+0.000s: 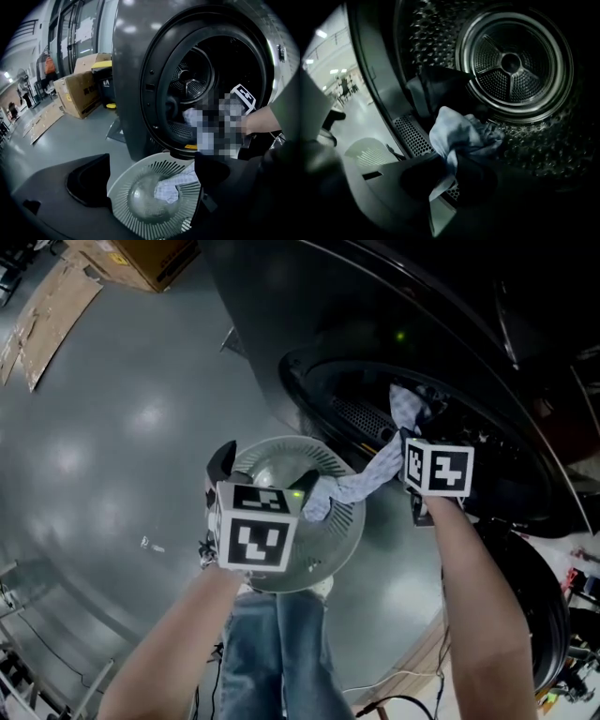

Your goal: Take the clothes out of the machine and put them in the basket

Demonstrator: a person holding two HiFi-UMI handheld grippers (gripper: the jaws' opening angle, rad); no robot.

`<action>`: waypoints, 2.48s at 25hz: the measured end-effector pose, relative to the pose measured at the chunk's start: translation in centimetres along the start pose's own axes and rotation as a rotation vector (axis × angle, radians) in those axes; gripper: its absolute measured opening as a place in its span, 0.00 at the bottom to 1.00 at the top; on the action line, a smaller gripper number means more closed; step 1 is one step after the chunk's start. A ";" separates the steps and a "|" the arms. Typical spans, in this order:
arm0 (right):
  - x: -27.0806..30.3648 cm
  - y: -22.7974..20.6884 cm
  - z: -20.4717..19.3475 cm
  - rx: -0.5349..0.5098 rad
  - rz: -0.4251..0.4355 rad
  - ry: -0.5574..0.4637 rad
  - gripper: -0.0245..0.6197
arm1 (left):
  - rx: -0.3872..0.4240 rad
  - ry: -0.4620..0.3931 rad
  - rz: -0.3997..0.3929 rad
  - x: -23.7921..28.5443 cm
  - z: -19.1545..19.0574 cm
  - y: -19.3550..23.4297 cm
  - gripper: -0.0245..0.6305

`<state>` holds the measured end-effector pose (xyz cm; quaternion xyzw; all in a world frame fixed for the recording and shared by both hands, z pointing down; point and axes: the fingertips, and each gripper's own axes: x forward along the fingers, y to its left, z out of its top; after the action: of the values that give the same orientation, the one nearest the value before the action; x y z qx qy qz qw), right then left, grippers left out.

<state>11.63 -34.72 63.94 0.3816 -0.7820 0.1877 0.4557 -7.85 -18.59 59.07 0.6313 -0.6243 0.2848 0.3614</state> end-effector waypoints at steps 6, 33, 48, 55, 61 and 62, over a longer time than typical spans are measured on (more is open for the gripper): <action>-2.4 0.8 0.3 0.030 -0.021 -0.072 0.17 | 0.017 -0.006 -0.012 -1.2 0.2 -0.2 0.90; -15.5 15.6 2.7 0.291 0.300 -0.298 0.17 | -0.016 -0.022 -0.008 -8.8 -0.3 3.1 0.90; -17.8 27.9 0.5 0.220 0.566 -0.195 0.17 | -0.096 -0.034 0.048 -13.0 -3.5 8.5 0.90; -17.0 29.1 -2.7 0.187 0.534 -0.069 0.17 | -0.097 -0.015 0.048 -13.5 -5.2 9.3 0.90; -14.4 28.0 -7.3 0.206 0.421 0.088 0.26 | -0.097 0.001 0.037 -12.8 -6.5 8.7 0.90; -14.2 27.9 -7.6 0.227 0.423 0.096 0.26 | -0.094 0.005 0.035 -12.7 -6.6 8.6 0.90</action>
<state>-1.26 -5.98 57.19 0.2486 -0.7958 0.3835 0.3973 -16.49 -5.52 53.44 0.6020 -0.6471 0.2630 0.3869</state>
